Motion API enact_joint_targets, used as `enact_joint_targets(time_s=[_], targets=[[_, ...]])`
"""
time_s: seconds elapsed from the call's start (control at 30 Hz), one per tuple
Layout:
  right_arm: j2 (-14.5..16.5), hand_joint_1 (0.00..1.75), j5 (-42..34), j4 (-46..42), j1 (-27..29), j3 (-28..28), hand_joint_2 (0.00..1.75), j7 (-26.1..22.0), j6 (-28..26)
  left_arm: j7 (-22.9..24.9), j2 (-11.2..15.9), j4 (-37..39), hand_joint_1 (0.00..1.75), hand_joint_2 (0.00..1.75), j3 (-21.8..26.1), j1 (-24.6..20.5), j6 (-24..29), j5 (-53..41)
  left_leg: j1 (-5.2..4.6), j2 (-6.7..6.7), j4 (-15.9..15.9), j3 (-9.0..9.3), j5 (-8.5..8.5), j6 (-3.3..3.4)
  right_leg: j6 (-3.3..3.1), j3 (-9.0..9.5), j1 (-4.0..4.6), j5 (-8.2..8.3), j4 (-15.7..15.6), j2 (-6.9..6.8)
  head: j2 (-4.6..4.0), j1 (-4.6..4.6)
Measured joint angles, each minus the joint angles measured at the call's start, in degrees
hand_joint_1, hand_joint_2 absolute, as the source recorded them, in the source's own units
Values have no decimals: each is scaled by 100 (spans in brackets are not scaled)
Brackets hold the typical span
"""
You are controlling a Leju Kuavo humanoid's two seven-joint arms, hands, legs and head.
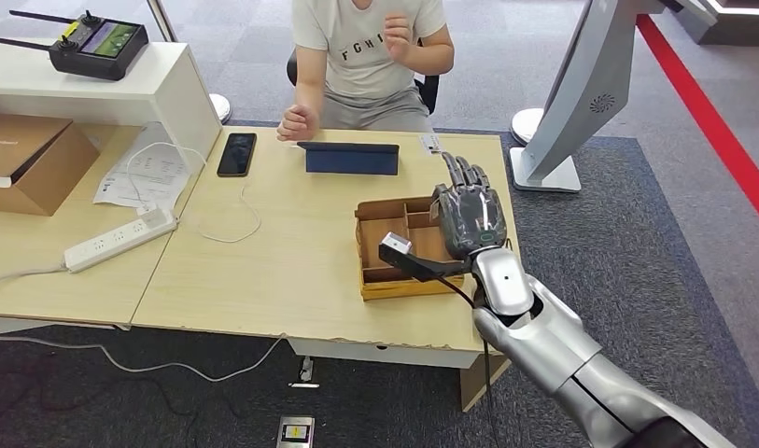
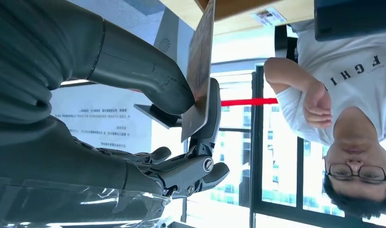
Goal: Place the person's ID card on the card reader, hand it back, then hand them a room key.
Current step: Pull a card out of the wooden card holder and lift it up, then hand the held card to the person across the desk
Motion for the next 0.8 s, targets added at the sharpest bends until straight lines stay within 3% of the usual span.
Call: enact_joint_targets(time_s=[0.33,0.8], targets=[[260,175,104,-16,-567,55,175,-228,210,-23,7,23,0,0,-79,-8,-152,-223,1,0,-1,-2,1,-1,0,-2,0,0,4,0,0,1],[1000,175,73,1172,-1434,382,175,-275,227,53,38,46,0,0,-164,-16,-296,-316,1,-1,-1,-5,1,-1,0,-6,1,-1,5,0,0,0]])
